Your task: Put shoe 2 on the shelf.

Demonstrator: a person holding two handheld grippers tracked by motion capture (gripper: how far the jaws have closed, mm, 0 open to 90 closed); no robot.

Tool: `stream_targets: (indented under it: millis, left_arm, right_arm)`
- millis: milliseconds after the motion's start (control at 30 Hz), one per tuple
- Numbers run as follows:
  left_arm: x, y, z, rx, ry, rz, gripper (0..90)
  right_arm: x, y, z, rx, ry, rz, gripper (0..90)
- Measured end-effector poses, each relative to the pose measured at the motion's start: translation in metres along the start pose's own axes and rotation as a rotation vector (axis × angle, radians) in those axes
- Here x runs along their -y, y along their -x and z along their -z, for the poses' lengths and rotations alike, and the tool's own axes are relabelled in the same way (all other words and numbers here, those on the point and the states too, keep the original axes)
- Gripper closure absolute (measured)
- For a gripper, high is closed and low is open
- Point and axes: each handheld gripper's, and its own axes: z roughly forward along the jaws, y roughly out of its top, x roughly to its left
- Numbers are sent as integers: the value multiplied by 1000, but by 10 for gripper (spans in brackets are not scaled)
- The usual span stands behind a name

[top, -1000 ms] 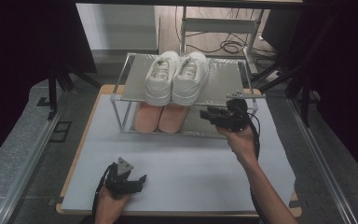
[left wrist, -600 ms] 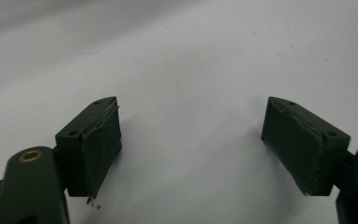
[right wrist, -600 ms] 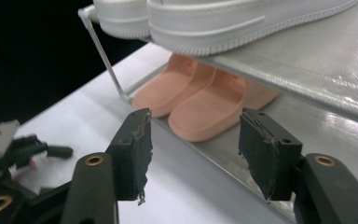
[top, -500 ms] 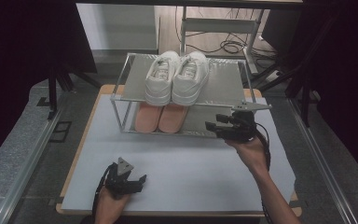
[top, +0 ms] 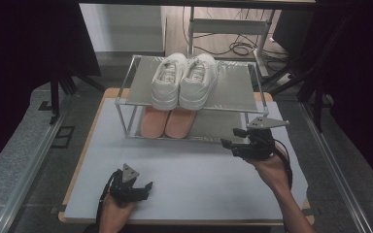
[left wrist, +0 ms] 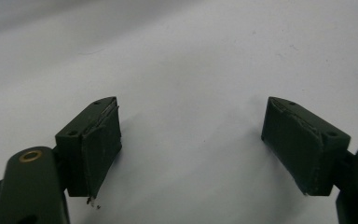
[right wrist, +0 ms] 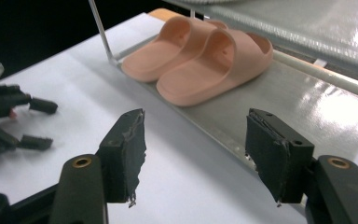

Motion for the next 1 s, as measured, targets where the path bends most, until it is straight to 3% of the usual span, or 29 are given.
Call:
stream_targets:
  millis: [333,700,1000]
  left_arm:
    - [0,0,0,0,-1,0,196]
    - [0,0,0,-3,2,1,196]
    - [0,0,0,-3,-1,-4,195]
  right_arm:
    - [21,0,11,29,-40,31,329]
    - [55,8,16,52,-57,47,181]
    - [97,19,13,52,-90,10,140]
